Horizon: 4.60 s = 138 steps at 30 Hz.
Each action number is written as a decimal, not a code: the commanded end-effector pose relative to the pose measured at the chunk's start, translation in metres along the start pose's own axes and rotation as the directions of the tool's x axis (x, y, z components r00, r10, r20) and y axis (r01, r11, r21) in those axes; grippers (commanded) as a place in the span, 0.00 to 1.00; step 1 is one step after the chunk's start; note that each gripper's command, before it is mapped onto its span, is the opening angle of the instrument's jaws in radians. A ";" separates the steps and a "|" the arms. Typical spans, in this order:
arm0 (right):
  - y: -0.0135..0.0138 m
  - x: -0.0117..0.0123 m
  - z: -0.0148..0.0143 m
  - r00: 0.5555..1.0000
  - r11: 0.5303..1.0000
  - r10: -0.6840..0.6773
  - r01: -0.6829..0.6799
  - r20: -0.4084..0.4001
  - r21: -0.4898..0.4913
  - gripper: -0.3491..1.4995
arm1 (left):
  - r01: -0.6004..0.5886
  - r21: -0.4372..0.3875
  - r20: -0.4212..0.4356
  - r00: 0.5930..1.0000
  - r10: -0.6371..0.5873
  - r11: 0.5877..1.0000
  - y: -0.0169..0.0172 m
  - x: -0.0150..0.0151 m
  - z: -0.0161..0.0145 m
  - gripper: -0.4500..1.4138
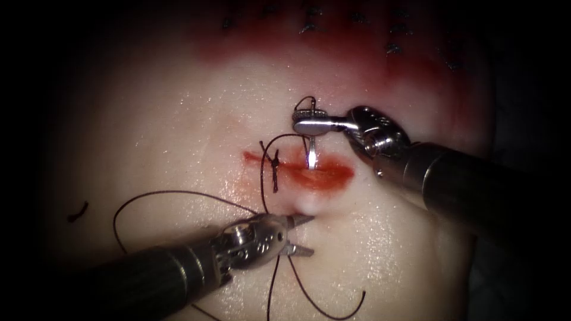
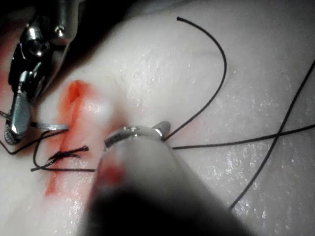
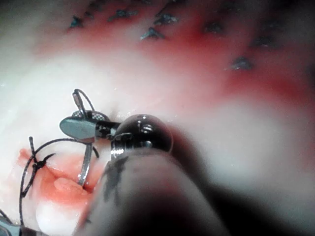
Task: Wound Closure
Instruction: Throw the needle into skin beneath incision with right jaws, then pull needle the rest of the way through wound with left grasper
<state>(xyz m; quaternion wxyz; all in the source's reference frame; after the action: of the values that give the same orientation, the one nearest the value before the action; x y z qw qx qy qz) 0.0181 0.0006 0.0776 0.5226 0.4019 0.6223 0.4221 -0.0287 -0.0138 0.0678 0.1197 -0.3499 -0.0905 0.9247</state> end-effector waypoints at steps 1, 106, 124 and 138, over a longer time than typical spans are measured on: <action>0.0001 -0.0006 0.0008 1.000 1.000 0.007 -0.007 0.003 0.006 0.00 | -0.001 0.000 -0.001 1.000 0.001 1.000 -0.0003 0.0002 0.0008 0.54; -0.0015 0.0017 -0.0103 0.998 0.981 0.027 -0.039 -0.065 -0.189 0.64 | -0.480 -0.064 -0.301 0.845 0.442 0.875 -0.0044 0.0049 -0.0009 0.62; -0.0014 0.0024 -0.0103 0.899 0.879 -0.437 0.430 0.012 -0.206 0.60 | -0.195 -0.284 -0.457 0.888 0.047 0.939 -0.0051 0.0039 -0.0014 0.05; -0.0047 0.0001 -0.0090 0.806 0.788 -0.572 0.591 0.152 -0.173 0.85 | 0.159 -0.583 -0.410 0.790 -0.457 0.797 -0.0036 0.0057 -0.0050 0.05</action>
<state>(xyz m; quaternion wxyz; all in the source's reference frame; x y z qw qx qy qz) 0.0083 -0.0018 0.0734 0.6955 0.1508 0.6419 0.2856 -0.0282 -0.0087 0.0606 0.2016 -0.5907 -0.3632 0.6917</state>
